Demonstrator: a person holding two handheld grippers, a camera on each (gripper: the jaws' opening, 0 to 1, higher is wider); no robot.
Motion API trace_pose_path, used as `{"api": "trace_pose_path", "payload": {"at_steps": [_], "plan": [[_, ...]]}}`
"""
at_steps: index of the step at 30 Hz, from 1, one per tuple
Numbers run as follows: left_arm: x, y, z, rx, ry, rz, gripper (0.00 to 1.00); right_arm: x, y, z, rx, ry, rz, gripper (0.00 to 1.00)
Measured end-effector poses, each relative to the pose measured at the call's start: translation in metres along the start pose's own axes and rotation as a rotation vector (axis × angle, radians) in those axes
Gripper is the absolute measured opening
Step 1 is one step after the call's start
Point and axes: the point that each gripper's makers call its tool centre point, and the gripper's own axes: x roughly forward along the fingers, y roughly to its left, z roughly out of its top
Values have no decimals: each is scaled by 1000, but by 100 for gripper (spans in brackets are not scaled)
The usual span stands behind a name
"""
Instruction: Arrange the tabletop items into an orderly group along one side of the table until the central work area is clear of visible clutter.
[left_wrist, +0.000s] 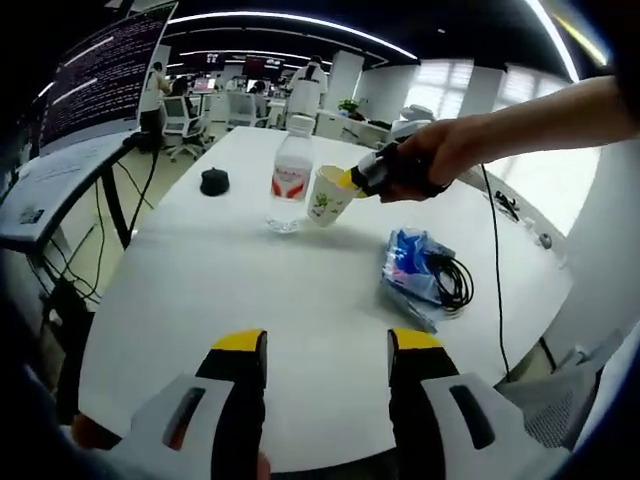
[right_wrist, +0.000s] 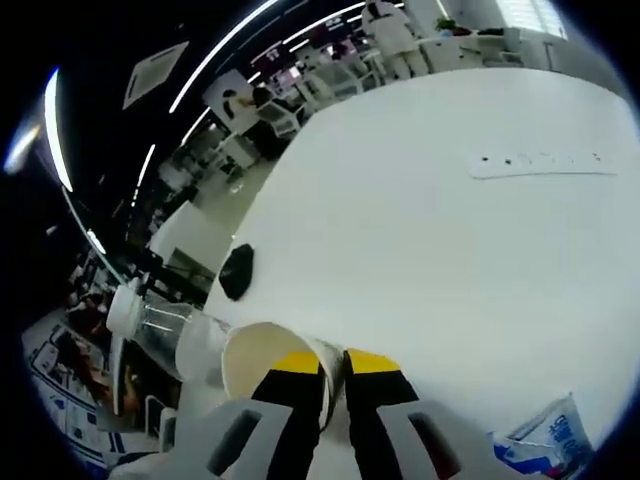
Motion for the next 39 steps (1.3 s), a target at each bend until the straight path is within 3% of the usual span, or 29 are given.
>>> {"api": "trace_pose_path", "payload": {"at_steps": [14,24,31,36,39], "plan": [[-1,4,-1,-9,2,16,48,9,3,-11,-11,36,10,10],[-7,-2,-3,-17,1,17,48,-5,9,-4,-24,24,42,18],[-5,-11,-3,-3,4,5,48,-33,22,-15,-43,-3,71,18],[-7,-15,0,5,0,3,48,-38,23,-20,-51,-9,90,20],[-9,-18,-1,11,1,2,48,-37,18,-13,-52,-19,101,21]]}}
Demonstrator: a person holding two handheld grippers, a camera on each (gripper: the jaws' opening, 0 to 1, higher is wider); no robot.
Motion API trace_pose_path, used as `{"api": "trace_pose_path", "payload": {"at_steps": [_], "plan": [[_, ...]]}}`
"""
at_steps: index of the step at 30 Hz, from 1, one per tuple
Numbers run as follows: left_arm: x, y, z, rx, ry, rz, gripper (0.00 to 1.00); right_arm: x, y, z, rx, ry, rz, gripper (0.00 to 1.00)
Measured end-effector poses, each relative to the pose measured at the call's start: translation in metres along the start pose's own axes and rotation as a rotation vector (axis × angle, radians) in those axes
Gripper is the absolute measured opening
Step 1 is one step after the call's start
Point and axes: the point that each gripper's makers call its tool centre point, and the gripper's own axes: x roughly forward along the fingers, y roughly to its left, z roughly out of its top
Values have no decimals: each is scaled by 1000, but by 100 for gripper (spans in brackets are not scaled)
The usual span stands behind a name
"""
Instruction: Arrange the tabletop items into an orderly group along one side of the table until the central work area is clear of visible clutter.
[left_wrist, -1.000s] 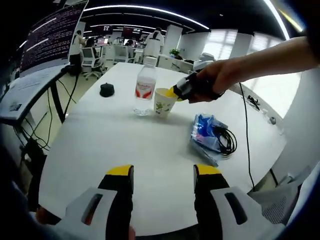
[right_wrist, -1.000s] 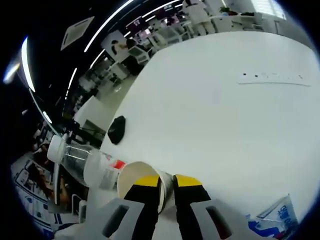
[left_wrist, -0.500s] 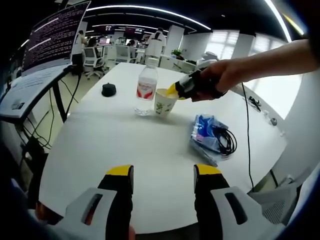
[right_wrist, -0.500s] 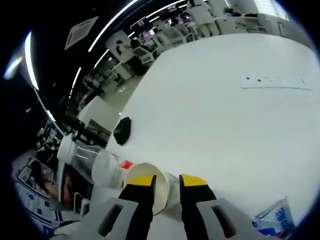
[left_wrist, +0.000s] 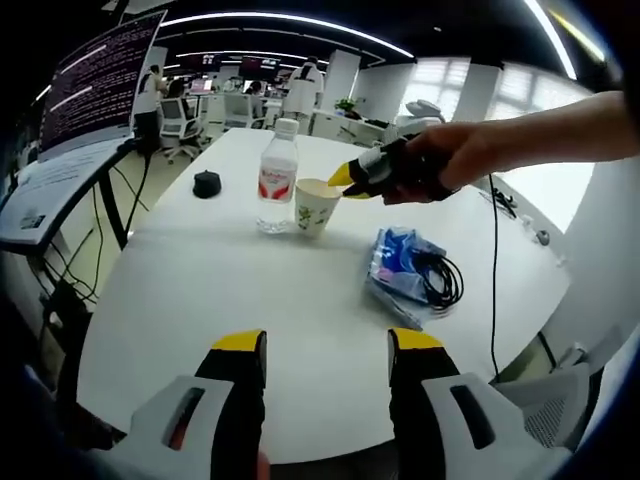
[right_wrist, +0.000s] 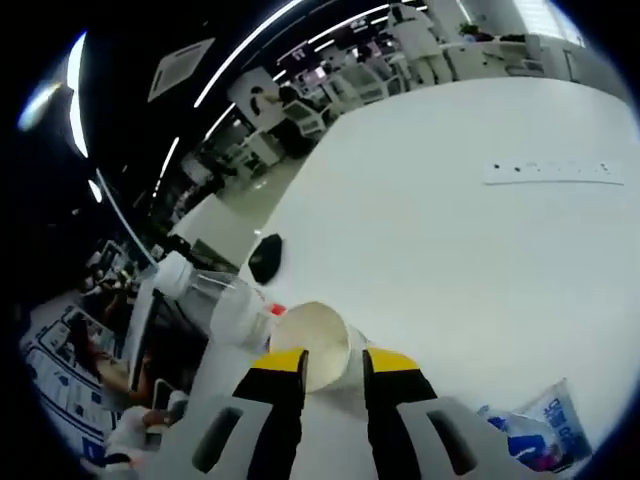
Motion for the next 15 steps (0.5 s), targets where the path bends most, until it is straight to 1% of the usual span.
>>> {"api": "trace_pose_path", "payload": {"at_steps": [6,8,12,15], "plan": [[0,-10,-11,14,22,-14,50,-6,-4,3,13,-19,39,21],[-2,-16,-10,19,24,-19,50,-11,-4,3,18,-33,47,21],[-5,-20,-8,33,27,-22,50,-23,0,1,23,-61,75,21],[-4,-23,-10,46,35,-28,50,-34,-3,-2,15,-79,89,22]]}}
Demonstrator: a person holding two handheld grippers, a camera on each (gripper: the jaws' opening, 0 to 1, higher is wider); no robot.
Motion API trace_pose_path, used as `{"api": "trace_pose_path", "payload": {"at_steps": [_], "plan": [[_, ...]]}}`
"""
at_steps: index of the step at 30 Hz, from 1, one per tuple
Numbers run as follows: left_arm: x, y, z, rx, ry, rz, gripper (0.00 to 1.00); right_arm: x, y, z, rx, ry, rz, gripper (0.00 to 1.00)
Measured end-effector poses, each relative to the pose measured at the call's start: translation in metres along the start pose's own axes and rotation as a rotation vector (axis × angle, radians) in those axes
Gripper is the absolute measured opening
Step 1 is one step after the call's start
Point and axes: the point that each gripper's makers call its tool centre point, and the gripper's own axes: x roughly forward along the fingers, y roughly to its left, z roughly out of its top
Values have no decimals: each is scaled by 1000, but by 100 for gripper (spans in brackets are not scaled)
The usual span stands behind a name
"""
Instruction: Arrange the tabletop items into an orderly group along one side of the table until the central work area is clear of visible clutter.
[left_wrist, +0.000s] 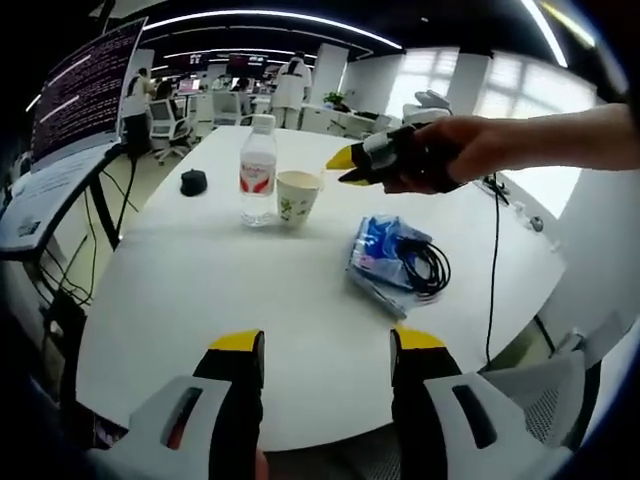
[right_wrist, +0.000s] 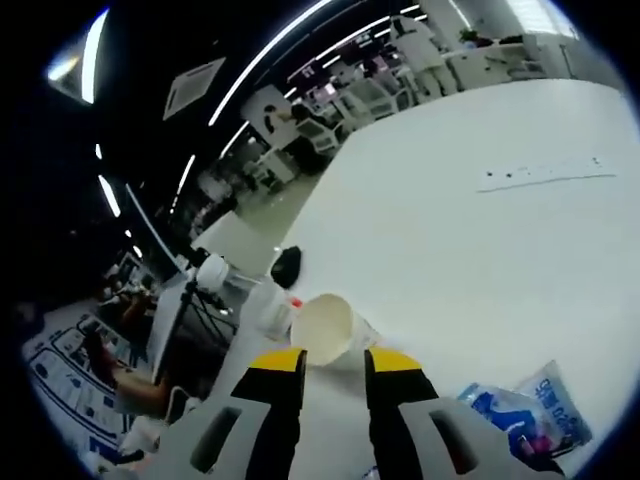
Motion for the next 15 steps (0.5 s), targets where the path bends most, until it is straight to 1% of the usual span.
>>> {"api": "trace_pose_path", "payload": {"at_steps": [1,2,4,6,8,10,12,14,15], "plan": [[0,-2,-1,10,4,-2,50,-5,2,-2,-2,-5,3,22],[0,-3,-1,17,7,-4,50,-12,3,-4,-25,-10,11,22],[-2,-7,-1,38,15,-8,50,-21,6,-11,-95,7,34,24],[-2,-7,2,55,18,-11,50,-29,1,-17,-155,24,46,26],[-1,-9,4,71,21,-12,50,-38,-3,-23,-174,29,50,29],[0,-10,5,90,23,-15,50,-47,-7,-24,-184,24,57,30],[2,-15,10,105,24,-21,50,-65,-11,-28,-199,7,55,30],[2,-19,14,120,21,-25,50,-76,-14,-29,-206,-1,53,31],[2,-21,18,137,20,-29,50,-80,-23,-26,-212,-12,49,32]]}}
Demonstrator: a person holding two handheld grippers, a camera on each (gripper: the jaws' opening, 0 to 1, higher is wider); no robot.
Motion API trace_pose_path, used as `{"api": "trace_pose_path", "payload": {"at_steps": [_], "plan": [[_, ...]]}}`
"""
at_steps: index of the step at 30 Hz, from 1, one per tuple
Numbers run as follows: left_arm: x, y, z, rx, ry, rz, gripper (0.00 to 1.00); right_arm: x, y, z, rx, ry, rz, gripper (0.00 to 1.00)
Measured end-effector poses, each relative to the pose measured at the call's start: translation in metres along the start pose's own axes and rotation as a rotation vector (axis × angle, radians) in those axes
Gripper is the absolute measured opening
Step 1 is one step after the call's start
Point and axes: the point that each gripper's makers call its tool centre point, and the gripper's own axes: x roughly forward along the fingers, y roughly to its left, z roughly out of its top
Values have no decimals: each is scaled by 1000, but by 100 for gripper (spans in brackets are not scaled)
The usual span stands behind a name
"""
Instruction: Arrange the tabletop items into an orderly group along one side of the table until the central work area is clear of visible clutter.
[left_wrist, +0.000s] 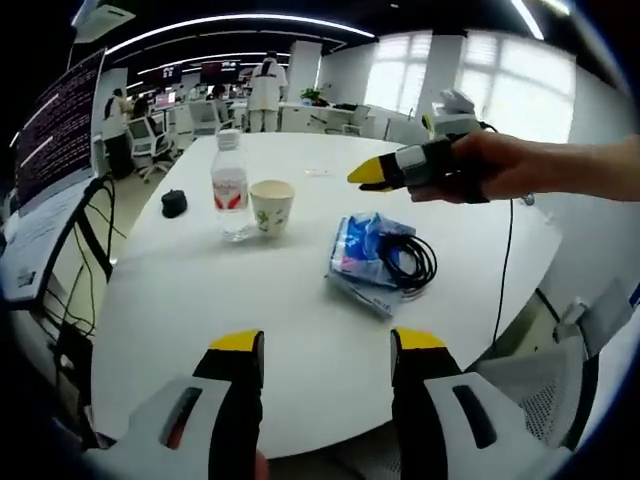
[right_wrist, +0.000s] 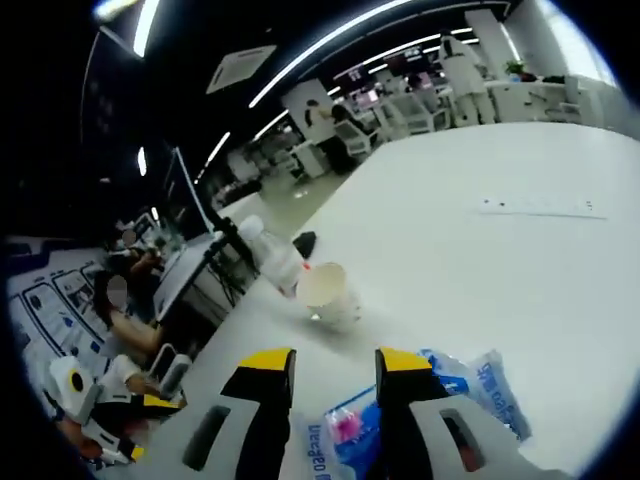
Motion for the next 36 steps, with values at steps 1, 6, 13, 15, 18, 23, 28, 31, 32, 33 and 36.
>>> {"api": "trace_pose_path", "payload": {"at_steps": [1,6,13,15,18,23,28,31,32,33,36], "plan": [[1,-1,2,3,-2,-2,50,-4,-3,0,-3,-5,-3,32],[8,-15,11,21,-1,-27,50,-32,-14,-6,-13,-28,-21,35],[20,-27,20,77,10,-76,51,-73,-27,-33,-1,-35,-69,39],[22,-31,22,81,13,-89,51,-76,-35,-32,25,-52,-80,40],[25,-34,26,85,14,-101,51,-93,-33,-50,37,-64,-96,41],[30,-41,31,104,23,-124,51,-111,-44,-70,34,-44,-131,43],[38,-50,37,120,28,-150,51,-123,-51,-77,75,-69,-161,44],[42,-56,39,136,32,-168,50,-128,-60,-79,88,-73,-176,43],[43,-59,39,141,34,-172,50,-131,-56,-83,93,-76,-181,43],[45,-59,40,143,34,-176,50,-132,-56,-83,96,-79,-182,43],[48,-69,45,121,26,-201,50,-138,-61,-83,99,-87,-192,44]]}}
